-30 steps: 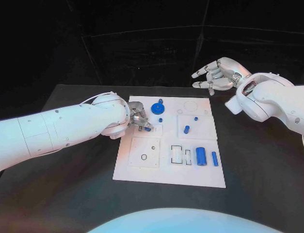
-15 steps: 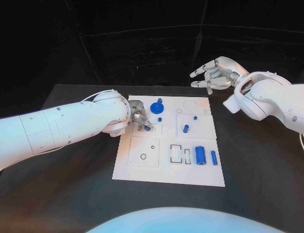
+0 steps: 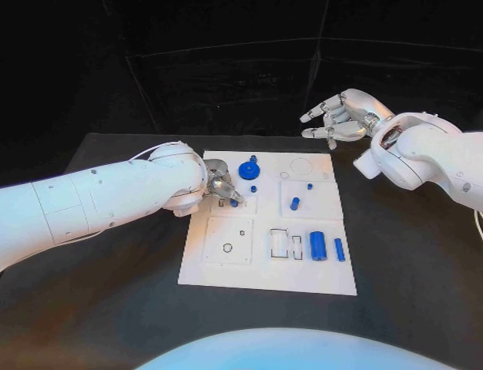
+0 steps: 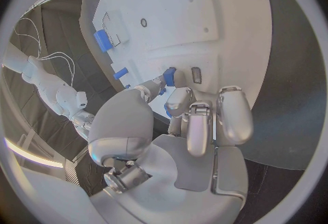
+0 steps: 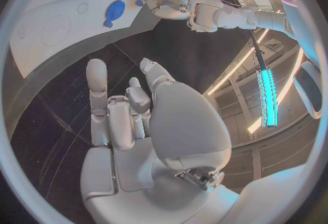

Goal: Assemble the parts on the task board

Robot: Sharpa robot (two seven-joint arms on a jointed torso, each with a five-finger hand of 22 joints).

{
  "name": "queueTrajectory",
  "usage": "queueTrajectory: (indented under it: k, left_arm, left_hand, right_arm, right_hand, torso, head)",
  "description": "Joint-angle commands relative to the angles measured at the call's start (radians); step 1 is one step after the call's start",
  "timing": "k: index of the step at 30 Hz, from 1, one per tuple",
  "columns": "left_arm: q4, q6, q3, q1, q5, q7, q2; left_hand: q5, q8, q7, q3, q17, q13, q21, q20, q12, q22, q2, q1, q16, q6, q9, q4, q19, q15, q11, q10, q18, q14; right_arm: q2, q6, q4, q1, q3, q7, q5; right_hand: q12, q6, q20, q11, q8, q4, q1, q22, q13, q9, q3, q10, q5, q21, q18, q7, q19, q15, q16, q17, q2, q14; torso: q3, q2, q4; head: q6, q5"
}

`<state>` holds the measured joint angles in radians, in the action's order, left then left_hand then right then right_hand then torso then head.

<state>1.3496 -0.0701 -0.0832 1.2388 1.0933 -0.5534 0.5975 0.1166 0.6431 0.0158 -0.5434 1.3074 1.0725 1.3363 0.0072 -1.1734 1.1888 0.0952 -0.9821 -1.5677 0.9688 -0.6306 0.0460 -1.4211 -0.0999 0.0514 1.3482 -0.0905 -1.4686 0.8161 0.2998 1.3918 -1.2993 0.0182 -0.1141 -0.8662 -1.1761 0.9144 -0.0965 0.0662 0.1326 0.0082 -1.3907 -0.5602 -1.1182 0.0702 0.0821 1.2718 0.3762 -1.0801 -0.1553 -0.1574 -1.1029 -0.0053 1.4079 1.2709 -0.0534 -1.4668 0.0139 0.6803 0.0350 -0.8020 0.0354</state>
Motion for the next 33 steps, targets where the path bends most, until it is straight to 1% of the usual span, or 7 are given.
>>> queueTrajectory:
  k: [1, 15, 17, 21, 28, 30, 33]
  left_arm:
    - [-0.003, -0.024, -0.002, -0.001, -0.002, -0.014, -0.001]
    - [-0.004, 0.0, -0.002, -0.001, -0.002, -0.013, 0.002]
    - [0.002, 0.02, -0.001, -0.001, -0.006, -0.007, 0.007]
    - [0.021, 0.053, 0.003, 0.0, -0.031, 0.006, 0.022]
    - [0.055, 0.08, 0.055, 0.01, -0.061, 0.027, 0.046]
    - [0.062, 0.067, 0.07, 0.015, -0.087, 0.038, 0.055]
    - [0.069, 0.029, 0.09, 0.029, -0.121, 0.049, 0.072]
  left_hand:
    - [-0.003, 0.001, 0.0, 0.023, 0.263, 0.003, 0.006, -0.002, -0.006, 0.003, -0.001, 0.013, -0.003, 0.012, 0.001, 0.009, -0.007, -0.007, 0.0, 0.007, 0.013, -0.102]
    - [-0.007, 0.001, -0.001, 0.193, 0.263, 0.007, 0.007, -0.002, -0.011, 0.01, 0.001, 0.072, -0.003, 0.025, 0.005, 0.087, -0.009, -0.007, 0.001, 0.011, 0.013, -0.102]
    - [-0.066, -0.001, -0.002, 0.264, 0.263, 0.004, 0.004, -0.004, -0.008, 0.008, 0.011, 0.086, -0.003, 0.024, 0.006, 0.117, -0.007, -0.009, 0.002, 0.009, 0.013, -0.102]
    - [-0.07, -0.004, -0.003, 0.335, 0.263, -0.009, -0.001, -0.007, 0.003, 0.002, 0.033, 0.107, -0.003, 0.02, 0.007, 0.154, -0.005, -0.011, 0.002, 0.001, 0.011, -0.102]
    - [-0.07, -0.011, 0.001, 0.417, 0.263, -0.05, -0.019, -0.009, 0.04, -0.021, 0.027, 0.081, -0.003, 0.003, 0.007, 0.206, 0.006, -0.008, 0.0, -0.026, 0.007, -0.102]
    - [-0.069, -0.051, 0.023, 0.437, 0.263, -0.192, -0.067, -0.003, 0.167, -0.088, 0.022, 0.041, -0.003, -0.066, 0.022, 0.209, 0.037, 0.003, -0.021, -0.121, -0.005, -0.102]
    - [-0.07, -0.104, 0.059, 0.462, 0.252, -0.267, -0.094, 0.015, 0.237, -0.122, 0.01, 0.009, 0.003, -0.139, 0.053, 0.222, 0.055, 0.03, -0.05, -0.183, -0.008, -0.099]
  right_arm:
    - [-0.001, -0.007, 0.001, -0.002, -0.001, -0.009, -0.002]
    - [-0.002, -0.007, 0.0, -0.002, -0.001, -0.01, -0.002]
    - [-0.002, -0.007, -0.001, -0.002, -0.001, -0.011, -0.002]
    - [-0.002, -0.007, -0.002, -0.002, -0.001, -0.012, -0.001]
    - [-0.003, -0.005, -0.007, -0.002, -0.001, -0.015, 0.002]
    - [-0.004, -0.002, -0.008, -0.002, -0.001, -0.018, 0.004]
    - [-0.004, 0.001, -0.009, -0.002, -0.001, -0.022, 0.006]
  right_hand:
    - [0.001, -0.001, 0.002, 0.0, 0.003, 0.003, 0.008, 0.002, 0.002, -0.001, 0.005, -0.004, 0.006, 0.007, -0.018, 0.0, -0.003, -0.006, -0.002, -0.001, 0.002, -0.04]
    - [0.004, -0.001, 0.002, 0.0, 0.003, 0.003, 0.01, 0.007, 0.006, -0.001, 0.005, -0.007, 0.006, 0.009, -0.019, 0.0, -0.001, -0.006, -0.004, -0.004, 0.002, -0.04]
    - [0.007, -0.001, 0.002, 0.0, 0.003, 0.004, 0.011, 0.009, 0.009, -0.001, 0.005, -0.009, 0.006, 0.01, -0.02, 0.0, 0.0, -0.006, -0.005, -0.006, 0.002, -0.039]
    - [0.007, -0.001, 0.002, 0.0, 0.003, 0.004, 0.011, 0.009, 0.009, -0.001, 0.005, -0.009, 0.006, 0.01, -0.02, 0.0, 0.0, -0.006, -0.005, -0.006, 0.002, -0.039]
    - [0.007, -0.002, 0.002, 0.0, 0.003, 0.005, 0.013, 0.01, 0.009, -0.001, 0.005, -0.009, 0.006, 0.011, -0.02, 0.0, 0.001, -0.006, -0.005, -0.006, 0.002, -0.039]
    - [0.007, -0.002, 0.002, 0.0, 0.003, 0.005, 0.013, 0.01, 0.009, -0.001, 0.005, -0.009, 0.006, 0.011, -0.02, 0.0, 0.001, -0.006, -0.005, -0.006, 0.002, -0.039]
    - [0.006, -0.002, 0.002, 0.0, 0.003, 0.005, 0.014, 0.008, 0.008, -0.002, 0.005, -0.008, 0.006, 0.01, -0.019, 0.0, -0.001, -0.006, -0.004, -0.003, 0.002, -0.04]
  torso:
    - [-0.0002, 0.0, 0.0]
    - [-0.001, -0.001, 0.0011]
    - [-0.001, -0.001, 0.001]
    - [-0.0011, -0.001, 0.0013]
    - [-0.0008, -0.001, -0.0002]
    - [-0.0006, -0.001, -0.0006]
    - [-0.0012, -0.001, 0.0011]
  head:
    - [0.0, 0.0]
    - [0.001, -0.002]
    - [0.002, -0.001]
    - [0.003, -0.002]
    - [0.011, -0.001]
    - [0.011, -0.001]
    - [0.013, -0.002]
